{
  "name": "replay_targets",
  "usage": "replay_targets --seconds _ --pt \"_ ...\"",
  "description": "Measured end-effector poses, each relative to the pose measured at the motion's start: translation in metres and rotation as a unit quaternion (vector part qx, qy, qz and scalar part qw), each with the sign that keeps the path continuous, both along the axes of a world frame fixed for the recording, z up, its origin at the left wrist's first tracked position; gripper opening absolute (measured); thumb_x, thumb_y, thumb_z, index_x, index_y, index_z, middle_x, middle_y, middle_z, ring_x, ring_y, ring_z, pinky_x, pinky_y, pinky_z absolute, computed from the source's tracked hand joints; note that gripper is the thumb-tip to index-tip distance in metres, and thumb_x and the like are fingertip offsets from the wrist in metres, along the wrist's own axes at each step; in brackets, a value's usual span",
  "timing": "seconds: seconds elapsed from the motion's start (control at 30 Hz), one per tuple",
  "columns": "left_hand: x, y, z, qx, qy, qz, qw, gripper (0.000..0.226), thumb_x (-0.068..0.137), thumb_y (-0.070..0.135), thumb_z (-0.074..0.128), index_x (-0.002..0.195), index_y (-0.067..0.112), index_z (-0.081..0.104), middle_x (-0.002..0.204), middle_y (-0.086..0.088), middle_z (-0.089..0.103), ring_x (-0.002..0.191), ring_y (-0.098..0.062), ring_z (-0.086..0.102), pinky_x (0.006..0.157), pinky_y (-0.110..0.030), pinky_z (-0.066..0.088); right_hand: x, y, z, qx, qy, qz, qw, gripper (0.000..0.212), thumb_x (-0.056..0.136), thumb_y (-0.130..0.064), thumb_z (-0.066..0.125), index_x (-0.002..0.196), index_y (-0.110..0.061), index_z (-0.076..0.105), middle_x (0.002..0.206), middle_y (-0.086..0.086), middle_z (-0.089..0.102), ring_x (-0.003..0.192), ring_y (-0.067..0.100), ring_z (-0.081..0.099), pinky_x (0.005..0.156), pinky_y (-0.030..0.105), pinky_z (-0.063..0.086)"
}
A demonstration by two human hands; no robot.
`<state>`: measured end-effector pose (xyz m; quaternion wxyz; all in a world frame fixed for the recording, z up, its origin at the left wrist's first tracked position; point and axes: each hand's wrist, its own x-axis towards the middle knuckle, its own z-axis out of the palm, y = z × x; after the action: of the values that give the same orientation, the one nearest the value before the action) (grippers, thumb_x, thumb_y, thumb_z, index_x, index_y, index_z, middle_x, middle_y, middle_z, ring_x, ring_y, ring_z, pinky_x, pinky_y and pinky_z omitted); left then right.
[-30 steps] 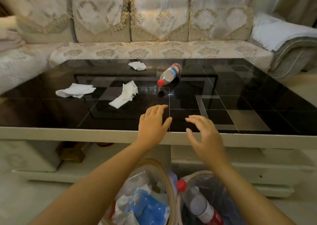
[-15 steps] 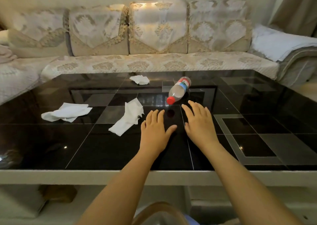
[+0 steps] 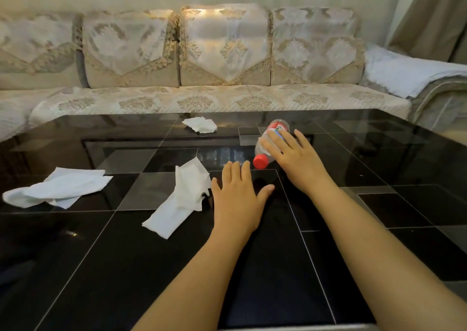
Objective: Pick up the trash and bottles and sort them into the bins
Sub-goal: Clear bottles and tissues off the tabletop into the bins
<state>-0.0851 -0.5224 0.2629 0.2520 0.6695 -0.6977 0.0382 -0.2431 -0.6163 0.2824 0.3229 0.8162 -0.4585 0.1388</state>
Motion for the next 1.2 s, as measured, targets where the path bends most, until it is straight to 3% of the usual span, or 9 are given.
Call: replay_targets --seconds 0.13,0.27,0.47,0.8,0.97,1.1,1.2 --pt "0.0 0.0 0.001 0.016 -0.004 0.006 1.0 0.076 0.091 0.067 0.031 0.15 0.022 0.014 0.157 -0.001 0.016 0.146 -0.02 0.004 0.115 -0.05 0.012 0.005 -0.02 0.005 0.015 0.063 0.007 0.998 0.091 0.067 0.004 0.073 0.144 -0.019 0.032 0.152 0.012 0.031 0.138 0.033 0.03 0.11 0.054 0.029" --pt "0.0 0.0 0.001 0.029 -0.009 0.007 1.0 0.077 0.091 0.067 0.029 0.151 0.021 0.012 0.158 -0.001 0.013 0.146 -0.019 0.002 0.115 -0.049 0.011 0.008 -0.02 0.006 0.01 0.115 0.006 0.993 0.076 0.062 -0.004 0.081 0.127 -0.019 0.046 0.143 0.013 0.043 0.132 0.034 0.04 0.103 0.058 0.036" --pt "-0.002 -0.003 0.009 0.006 -0.038 0.025 0.999 0.074 0.095 0.059 0.03 0.151 0.014 0.012 0.158 -0.006 0.013 0.147 -0.021 0.0 0.117 -0.041 0.008 -0.006 0.032 -0.005 -0.034 0.031 0.018 0.999 0.052 0.071 -0.008 0.072 0.118 -0.014 0.049 0.129 0.014 0.053 0.12 0.033 0.051 0.096 0.058 0.042" --pt "-0.014 0.093 0.006 0.029 -0.029 0.01 0.999 0.066 0.098 0.053 0.028 0.15 0.016 0.016 0.158 -0.003 0.018 0.147 -0.02 0.005 0.117 -0.038 0.015 -0.032 0.159 -0.001 -0.018 -0.037 0.003 0.999 0.058 0.069 -0.019 0.079 0.12 -0.019 0.051 0.128 0.011 0.056 0.119 0.031 0.053 0.097 0.059 0.039" --pt "-0.02 0.167 -0.002 0.023 0.024 0.004 0.999 0.06 0.096 0.052 0.029 0.143 0.015 0.037 0.149 -0.006 0.038 0.143 -0.022 0.023 0.111 -0.04 0.026 -0.032 0.248 0.0 -0.044 -0.129 0.075 0.988 0.045 0.083 -0.029 0.067 0.123 -0.024 0.049 0.13 0.011 0.056 0.122 0.03 0.051 0.103 0.06 0.035" --pt "-0.027 0.207 -0.009 0.068 0.032 -0.063 0.995 0.058 0.096 0.054 0.031 0.147 0.026 0.028 0.154 0.003 0.028 0.144 -0.017 0.018 0.116 -0.042 0.014 -0.036 0.311 0.024 -0.031 -0.27 0.134 0.953 0.051 0.079 -0.033 0.071 0.124 -0.025 0.047 0.124 0.009 0.059 0.118 0.027 0.054 0.102 0.049 0.04" --pt "-0.029 0.227 0.0 0.059 0.009 -0.063 0.996 0.058 0.096 0.047 0.042 0.148 0.025 0.026 0.154 0.002 0.027 0.144 -0.018 0.017 0.116 -0.042 0.015 -0.046 0.349 0.045 -0.018 -0.32 0.152 0.935 0.049 0.082 -0.041 0.067 0.123 -0.023 0.048 0.122 0.009 0.059 0.111 0.023 0.056 0.092 0.036 0.047"
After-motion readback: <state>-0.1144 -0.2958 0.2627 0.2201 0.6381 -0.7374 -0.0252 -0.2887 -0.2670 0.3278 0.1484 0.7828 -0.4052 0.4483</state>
